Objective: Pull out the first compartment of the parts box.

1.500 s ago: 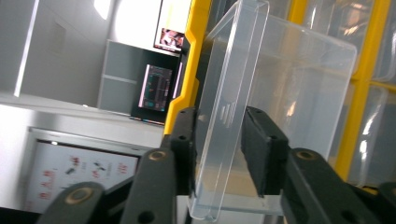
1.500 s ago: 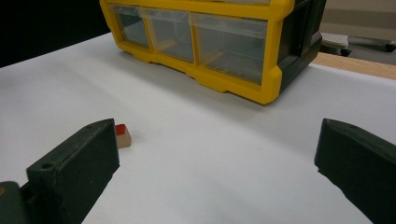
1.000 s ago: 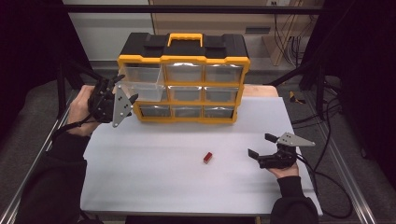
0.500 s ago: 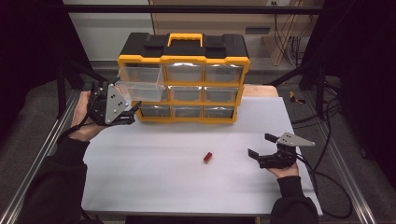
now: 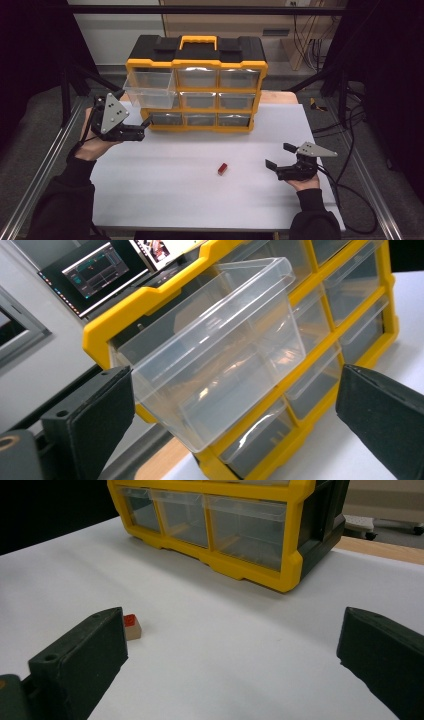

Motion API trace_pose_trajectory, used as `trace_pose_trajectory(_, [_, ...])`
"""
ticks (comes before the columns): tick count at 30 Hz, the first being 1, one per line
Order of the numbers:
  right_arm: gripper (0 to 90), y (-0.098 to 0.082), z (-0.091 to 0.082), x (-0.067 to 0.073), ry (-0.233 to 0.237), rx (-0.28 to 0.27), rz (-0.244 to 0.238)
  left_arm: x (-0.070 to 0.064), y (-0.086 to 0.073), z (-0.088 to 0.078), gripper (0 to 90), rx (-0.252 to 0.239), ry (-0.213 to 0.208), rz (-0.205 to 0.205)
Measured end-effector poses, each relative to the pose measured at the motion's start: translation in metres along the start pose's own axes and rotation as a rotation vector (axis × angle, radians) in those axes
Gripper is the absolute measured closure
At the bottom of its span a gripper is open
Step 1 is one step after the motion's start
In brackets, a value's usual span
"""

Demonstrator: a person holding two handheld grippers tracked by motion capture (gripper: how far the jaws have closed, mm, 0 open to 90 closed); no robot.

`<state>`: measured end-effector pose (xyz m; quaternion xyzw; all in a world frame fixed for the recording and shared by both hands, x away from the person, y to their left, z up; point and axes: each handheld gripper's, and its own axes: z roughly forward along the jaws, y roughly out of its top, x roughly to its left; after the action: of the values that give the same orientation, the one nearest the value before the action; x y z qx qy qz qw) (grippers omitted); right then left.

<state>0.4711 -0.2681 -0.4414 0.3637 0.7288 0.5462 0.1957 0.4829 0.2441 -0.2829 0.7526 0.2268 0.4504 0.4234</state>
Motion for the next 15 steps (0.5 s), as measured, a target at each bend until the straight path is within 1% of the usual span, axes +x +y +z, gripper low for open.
trace_pose_trajectory(5, [0.3, 0.000, 0.000, 0.000, 0.000, -0.001, 0.000, -0.003, -0.004, -0.002, 1.0, -0.012, -0.014, -0.062])
trace_pose_trajectory(7, [0.3, 0.000, 0.000, 0.000, 0.000, -0.001, 0.000, -0.005, -0.006, -0.003, 0.7, -0.014, -0.023, -0.084])
trace_pose_trajectory(9, [0.3, 0.000, 0.000, 0.000, 0.002, -0.002, 0.002, -0.007, -0.008, -0.003, 0.7, -0.019, -0.038, -0.115])
trace_pose_trajectory(15, [0.3, 0.000, 0.000, 0.000, 0.003, 0.000, 0.003, -0.015, -0.016, -0.002, 0.7, -0.026, -0.066, -0.160])
